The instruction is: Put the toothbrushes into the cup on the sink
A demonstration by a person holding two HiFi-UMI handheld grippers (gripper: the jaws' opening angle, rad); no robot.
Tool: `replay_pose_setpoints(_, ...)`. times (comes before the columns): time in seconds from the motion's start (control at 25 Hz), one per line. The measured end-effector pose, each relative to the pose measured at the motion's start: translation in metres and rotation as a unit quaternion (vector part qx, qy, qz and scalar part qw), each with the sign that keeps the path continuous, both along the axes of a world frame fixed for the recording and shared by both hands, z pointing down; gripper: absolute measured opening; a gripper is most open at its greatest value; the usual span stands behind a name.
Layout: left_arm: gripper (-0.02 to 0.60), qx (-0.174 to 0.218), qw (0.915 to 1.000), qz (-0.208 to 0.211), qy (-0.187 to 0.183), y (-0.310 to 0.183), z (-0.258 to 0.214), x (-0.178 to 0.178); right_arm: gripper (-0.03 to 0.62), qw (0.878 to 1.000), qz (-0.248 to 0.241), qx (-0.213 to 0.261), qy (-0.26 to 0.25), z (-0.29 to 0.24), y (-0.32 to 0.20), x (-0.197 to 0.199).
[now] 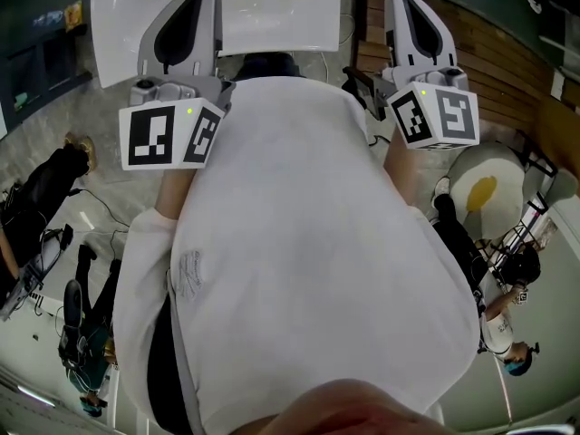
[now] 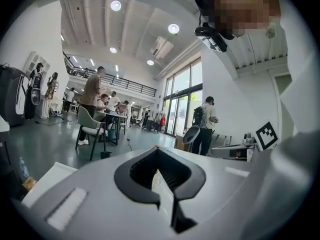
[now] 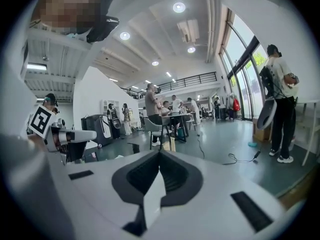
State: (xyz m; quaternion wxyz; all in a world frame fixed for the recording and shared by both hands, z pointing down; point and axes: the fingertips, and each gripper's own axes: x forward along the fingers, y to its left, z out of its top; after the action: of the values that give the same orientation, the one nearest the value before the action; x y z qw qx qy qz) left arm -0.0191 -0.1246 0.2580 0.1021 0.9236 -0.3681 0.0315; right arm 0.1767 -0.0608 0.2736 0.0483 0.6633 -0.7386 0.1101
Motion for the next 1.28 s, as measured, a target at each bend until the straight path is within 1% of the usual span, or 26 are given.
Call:
replay_pose_setpoints(0.2,0.000,0.001,1.0000,0.004,-0.005,-0.013,-0.002,-0.002,0.011,1.000,0.006,0.001,-0.005,0.000,-0.008,-0.002)
replay_pose_setpoints(0.56,0.001,0.006,0.9999,0.016,-0.003,-0.023,-0.006,0.003,0.011,1.000,0.018,0.008,-0.004,-0.004,-0.016,0.002)
replay_pose_setpoints(0.76,0.002,0.008,0.9999,0.013,-0.003,-0.030,-0.007,0.002,0.011,1.000,0.023,0.008,-0.004,-0.001,-0.019,0.007)
replay_pose_setpoints(1.28,0.002,0.008,0.9999,0.014,-0.001,-0.035,-0.007,-0.004,0.011,1.000,0.028,0.006,-0.002,-0.001,-0.024,0.003)
